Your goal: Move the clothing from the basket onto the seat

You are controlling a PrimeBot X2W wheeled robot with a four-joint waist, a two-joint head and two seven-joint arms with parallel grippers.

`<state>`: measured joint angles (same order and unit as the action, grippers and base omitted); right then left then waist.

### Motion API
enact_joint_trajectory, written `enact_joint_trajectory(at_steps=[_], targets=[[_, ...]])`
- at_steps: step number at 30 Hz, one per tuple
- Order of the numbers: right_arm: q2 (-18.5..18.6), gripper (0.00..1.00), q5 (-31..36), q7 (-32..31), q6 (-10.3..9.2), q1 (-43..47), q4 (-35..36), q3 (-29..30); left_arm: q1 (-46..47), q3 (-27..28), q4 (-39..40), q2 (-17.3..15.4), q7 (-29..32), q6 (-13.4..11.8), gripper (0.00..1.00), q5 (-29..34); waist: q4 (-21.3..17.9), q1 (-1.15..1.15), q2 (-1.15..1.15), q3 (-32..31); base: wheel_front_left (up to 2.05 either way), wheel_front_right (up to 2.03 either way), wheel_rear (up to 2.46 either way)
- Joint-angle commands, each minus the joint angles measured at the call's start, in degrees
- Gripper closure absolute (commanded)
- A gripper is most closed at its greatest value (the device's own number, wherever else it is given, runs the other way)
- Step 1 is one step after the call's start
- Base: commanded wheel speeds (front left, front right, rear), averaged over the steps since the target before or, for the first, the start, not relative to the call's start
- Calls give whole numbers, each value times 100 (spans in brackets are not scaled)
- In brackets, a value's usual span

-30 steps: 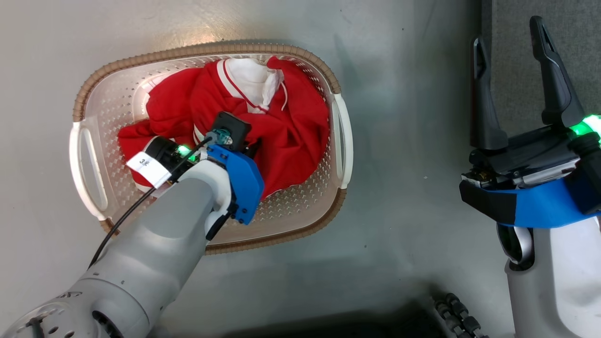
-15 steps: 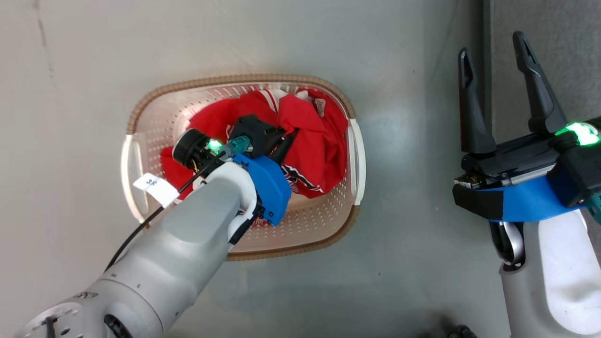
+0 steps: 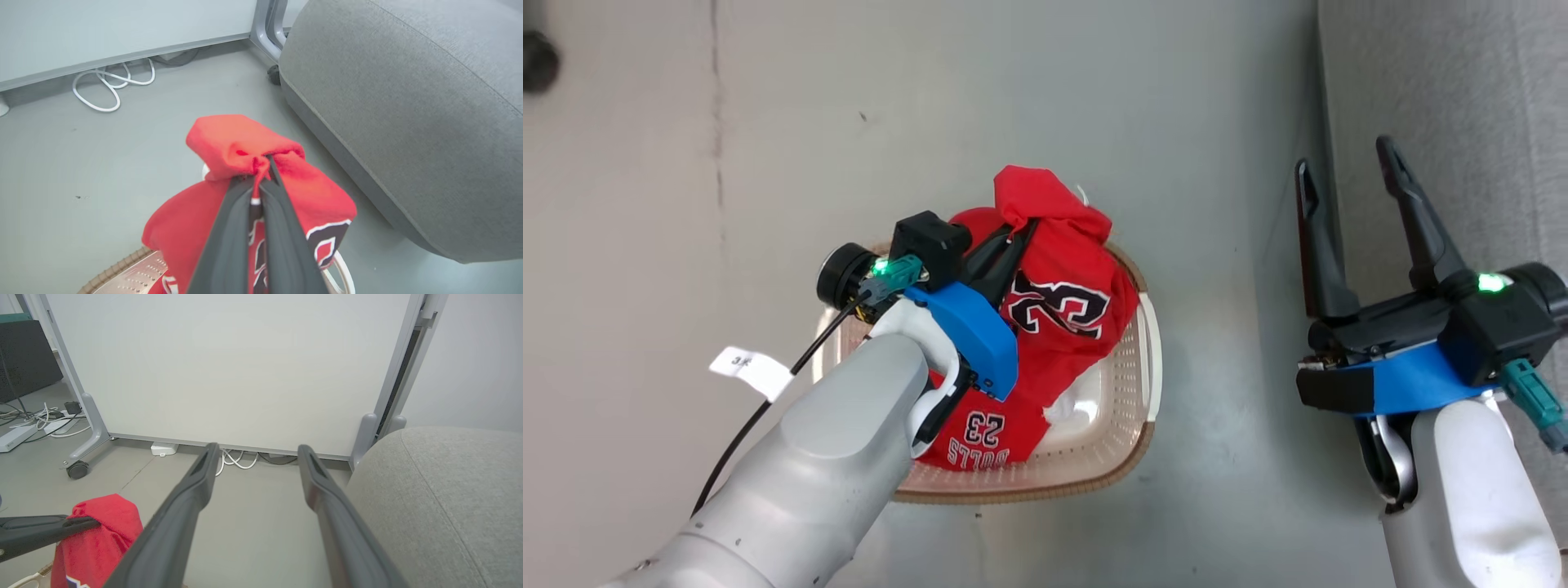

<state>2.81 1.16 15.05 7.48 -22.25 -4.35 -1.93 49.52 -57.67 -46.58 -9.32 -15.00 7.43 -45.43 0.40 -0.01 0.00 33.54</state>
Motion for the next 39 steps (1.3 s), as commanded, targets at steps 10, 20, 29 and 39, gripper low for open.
enact_joint_trajectory(at_steps=[10,20,29,39], targets=[[14,0,-193,20,3,383,-221,-74,-606,1047,636,-76,-27,4,100,810,77,1,0,-1183,0,0,0],[14,0,-374,20,3,807,-383,-114,-893,1598,1055,-52,-28,4,100,1206,155,1,0,-1985,0,0,0],[14,0,-507,20,3,1152,-475,-107,-886,1762,1352,-88,-28,4,100,1371,259,1,0,-2501,0,0,0],[15,0,-548,20,3,1365,-505,-146,-838,1775,1571,-139,-28,4,100,1410,329,1,0,-2750,0,0,0]])
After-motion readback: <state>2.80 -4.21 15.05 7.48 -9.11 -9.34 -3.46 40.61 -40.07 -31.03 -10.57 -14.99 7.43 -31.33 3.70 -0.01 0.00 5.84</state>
